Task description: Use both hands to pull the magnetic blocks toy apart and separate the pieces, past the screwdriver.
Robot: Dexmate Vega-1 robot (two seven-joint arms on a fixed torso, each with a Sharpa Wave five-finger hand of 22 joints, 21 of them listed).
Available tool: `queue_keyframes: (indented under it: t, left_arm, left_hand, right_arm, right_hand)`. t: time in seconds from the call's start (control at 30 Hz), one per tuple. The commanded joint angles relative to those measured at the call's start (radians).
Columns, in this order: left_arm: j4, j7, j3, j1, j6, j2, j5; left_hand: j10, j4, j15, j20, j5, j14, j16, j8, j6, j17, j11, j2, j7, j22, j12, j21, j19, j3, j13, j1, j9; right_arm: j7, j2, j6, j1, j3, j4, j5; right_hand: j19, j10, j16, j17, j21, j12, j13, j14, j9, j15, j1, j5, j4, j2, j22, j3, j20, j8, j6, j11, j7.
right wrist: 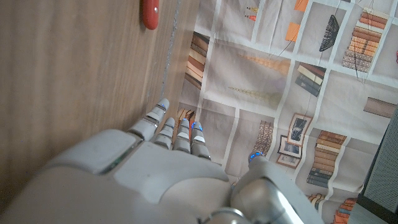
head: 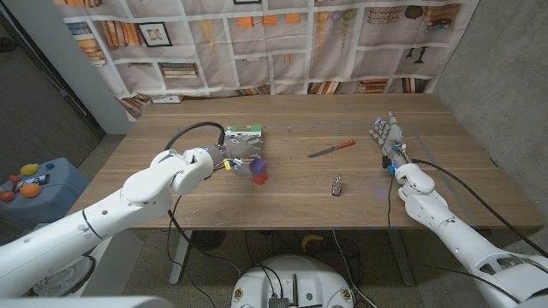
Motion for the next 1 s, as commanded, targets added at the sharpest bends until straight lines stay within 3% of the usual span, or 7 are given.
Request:
queue_keyframes:
  t: [0.03,0.23,0.47,1.0]
  left_arm:
    - [0.019,0.068,0.004,0.012,-0.021,-0.008,0.008]
    - [0.032,0.095,0.004,0.008,-0.036,-0.018,-0.002]
    - [0.037,0.131,-0.001,0.014,-0.048,-0.016,-0.005]
    - [0.043,0.148,-0.002,0.016,-0.046,-0.017,0.002]
  left_hand:
    - [0.023,0.000,-0.011,-0.004,0.005,0.022,0.005,0.020,0.043,0.003,-0.009,-0.004,-0.001,0.003,0.009,0.005,0.023,-0.009,0.002,0.024,0.006]
    - [0.034,0.000,-0.015,-0.006,0.005,0.033,0.004,0.028,0.061,0.003,-0.007,-0.005,-0.007,0.003,0.009,0.005,0.034,-0.012,0.002,0.034,0.007]
    - [0.079,0.001,-0.025,-0.010,0.004,0.070,0.001,0.077,0.164,0.003,-0.013,-0.007,-0.009,0.003,0.009,0.003,0.069,-0.026,0.003,0.073,0.013]
    - [0.142,0.003,-0.044,-0.018,0.005,0.128,0.001,0.149,0.302,0.003,-0.027,-0.004,-0.004,0.004,0.010,0.003,0.120,-0.049,0.003,0.119,0.026]
  right_arm:
    - [0.006,0.003,0.003,0.007,-0.002,0.013,0.002]
    - [0.003,0.000,-0.001,0.005,-0.002,0.010,0.001]
    - [-0.001,0.000,0.001,-0.001,-0.001,0.006,0.001]
    - [-0.003,0.002,0.001,-0.001,-0.001,0.008,0.001]
  right_hand:
    - [0.004,0.003,0.005,0.002,0.004,0.008,0.002,-0.001,0.002,-0.002,-0.008,0.004,-0.001,0.014,0.002,0.008,0.002,0.005,0.002,0.001,-0.009]
    - [0.004,0.003,0.005,0.001,0.004,0.008,0.002,-0.001,0.002,-0.002,-0.008,0.004,-0.001,0.015,0.002,0.009,0.002,0.006,0.003,0.001,-0.009]
    - [0.005,0.003,0.005,0.000,0.005,0.008,0.002,-0.001,0.002,-0.001,-0.009,0.005,-0.001,0.015,0.002,0.011,0.002,0.006,0.004,0.001,-0.010]
    - [0.007,0.004,0.006,-0.004,0.005,0.008,0.002,0.000,0.002,-0.001,-0.010,0.005,-0.001,0.016,0.002,0.014,0.005,0.006,0.006,0.001,-0.010]
